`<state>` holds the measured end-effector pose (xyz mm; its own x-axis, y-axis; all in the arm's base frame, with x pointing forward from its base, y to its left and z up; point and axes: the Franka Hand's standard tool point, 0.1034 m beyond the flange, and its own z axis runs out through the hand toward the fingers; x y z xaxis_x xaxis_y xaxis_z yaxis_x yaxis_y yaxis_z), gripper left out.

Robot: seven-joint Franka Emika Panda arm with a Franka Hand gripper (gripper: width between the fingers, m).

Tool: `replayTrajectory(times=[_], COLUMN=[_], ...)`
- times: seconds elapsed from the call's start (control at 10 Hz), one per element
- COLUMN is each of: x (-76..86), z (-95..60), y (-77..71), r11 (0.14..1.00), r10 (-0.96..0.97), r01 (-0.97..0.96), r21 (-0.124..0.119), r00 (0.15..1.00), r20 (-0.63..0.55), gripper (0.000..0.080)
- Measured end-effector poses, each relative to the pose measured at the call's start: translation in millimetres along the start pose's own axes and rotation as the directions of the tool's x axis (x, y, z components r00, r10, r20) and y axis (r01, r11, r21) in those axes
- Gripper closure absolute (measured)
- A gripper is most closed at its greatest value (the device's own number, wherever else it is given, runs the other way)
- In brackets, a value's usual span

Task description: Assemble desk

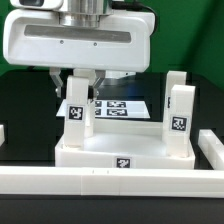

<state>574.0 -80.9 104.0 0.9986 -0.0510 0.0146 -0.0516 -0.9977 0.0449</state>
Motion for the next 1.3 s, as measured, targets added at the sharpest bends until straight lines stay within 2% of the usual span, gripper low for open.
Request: replayTrajectory(times=[0.1,0.4,0.7,1.1,1.2,1.3], x=[-0.3,0.2,1.0,1.0,1.0,1.2], z=[0.5,1.8,1.8,2.0,2.2,2.8], y=[1.8,3.3,1.9,1.6,1.9,4.2], r11=[0.990,0.885,0.765,0.616,0.541,0.455], r10=[0.141,0.461,0.640,0.784,0.837,0.883], r01=[-0.141,-0.460,-0.641,-0.785,-0.838,-0.885], r21=[0.027,0.071,0.068,0.062,0.068,0.094], r00=[0.990,0.887,0.767,0.619,0.545,0.462], r20=[-0.001,0.015,0.028,0.042,0.053,0.077], gripper=[0.0508,0.0508,0.0508,0.0508,0.0508,0.0508])
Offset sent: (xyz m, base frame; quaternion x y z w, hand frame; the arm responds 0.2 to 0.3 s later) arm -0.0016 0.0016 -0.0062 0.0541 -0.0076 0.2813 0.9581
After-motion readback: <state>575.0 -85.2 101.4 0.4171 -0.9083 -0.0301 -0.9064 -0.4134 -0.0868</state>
